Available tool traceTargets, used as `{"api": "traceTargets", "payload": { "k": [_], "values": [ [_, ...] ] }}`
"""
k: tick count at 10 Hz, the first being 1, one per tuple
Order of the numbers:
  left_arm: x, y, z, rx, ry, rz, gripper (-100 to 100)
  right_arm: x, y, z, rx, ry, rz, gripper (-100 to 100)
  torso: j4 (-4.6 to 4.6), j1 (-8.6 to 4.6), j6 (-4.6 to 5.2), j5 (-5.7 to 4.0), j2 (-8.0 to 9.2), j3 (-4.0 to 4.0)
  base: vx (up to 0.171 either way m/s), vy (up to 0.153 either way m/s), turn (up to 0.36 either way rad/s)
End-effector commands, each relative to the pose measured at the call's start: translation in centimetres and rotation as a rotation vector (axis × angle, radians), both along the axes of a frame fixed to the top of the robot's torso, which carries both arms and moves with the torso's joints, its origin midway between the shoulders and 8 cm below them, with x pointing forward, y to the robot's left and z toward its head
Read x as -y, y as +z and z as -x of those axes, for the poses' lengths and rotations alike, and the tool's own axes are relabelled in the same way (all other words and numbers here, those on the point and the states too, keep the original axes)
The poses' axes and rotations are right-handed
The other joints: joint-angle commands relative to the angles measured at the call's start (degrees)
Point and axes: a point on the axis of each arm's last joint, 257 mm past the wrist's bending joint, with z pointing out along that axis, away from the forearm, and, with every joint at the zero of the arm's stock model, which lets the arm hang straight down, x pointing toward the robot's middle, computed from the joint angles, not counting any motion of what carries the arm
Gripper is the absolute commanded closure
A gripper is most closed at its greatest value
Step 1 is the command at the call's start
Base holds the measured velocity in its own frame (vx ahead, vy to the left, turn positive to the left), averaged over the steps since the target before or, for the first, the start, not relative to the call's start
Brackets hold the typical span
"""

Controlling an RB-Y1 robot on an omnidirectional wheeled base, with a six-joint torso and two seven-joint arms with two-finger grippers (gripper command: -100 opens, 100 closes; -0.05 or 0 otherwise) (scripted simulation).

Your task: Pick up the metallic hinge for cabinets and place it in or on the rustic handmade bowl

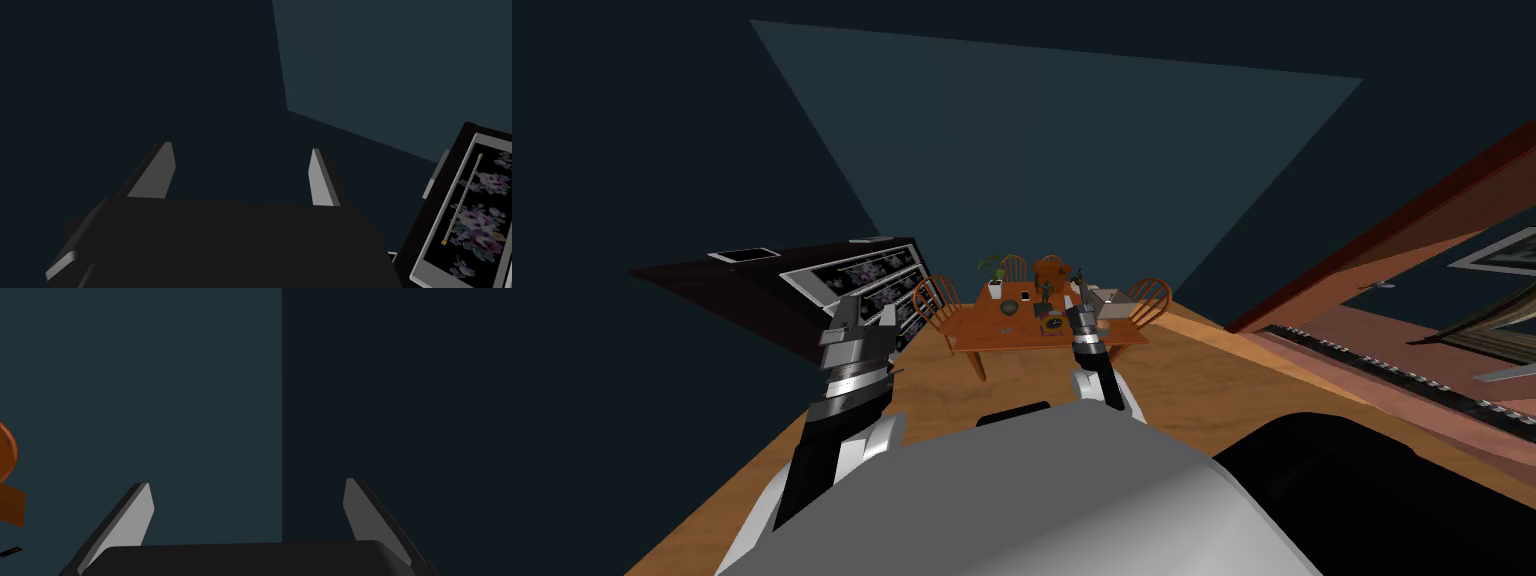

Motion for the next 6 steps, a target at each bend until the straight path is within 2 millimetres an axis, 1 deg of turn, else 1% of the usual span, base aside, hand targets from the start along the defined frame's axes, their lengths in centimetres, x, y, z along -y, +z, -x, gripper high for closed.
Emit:
{"api": "traceTargets", "payload": {
  "k": [1, 3, 6],
  "values": [
    [0.0, 0.0, 0.0, 0.0, 0.0, 0.0, 0, -0.5, -1.1, -0.7, -0.032, 0.008, 0.062, -100, 0.0, 0.0, 0.0, 0.0, 0.0, 0.0, 0.0, 0.012, 0.039],
    [0.0, 0.0, 0.0, 0.0, 0.0, 0.0, 0, -0.9, -2.5, -1.5, -0.07, 0.007, 0.126, -100, 0.0, 0.04, 0.0, 0.01, 0.0, 0.0, -0.002, 0.022, 0.045],
    [0.0, 0.0, 0.0, 0.0, 0.0, 0.0, 0, -1.5, -5.4, -3.3, -0.141, -0.01, 0.231, -100, 0.0, 0.12, -0.01, 0.03, 0.02, 0.01, -0.009, 0.037, 0.059]
  ]
}}
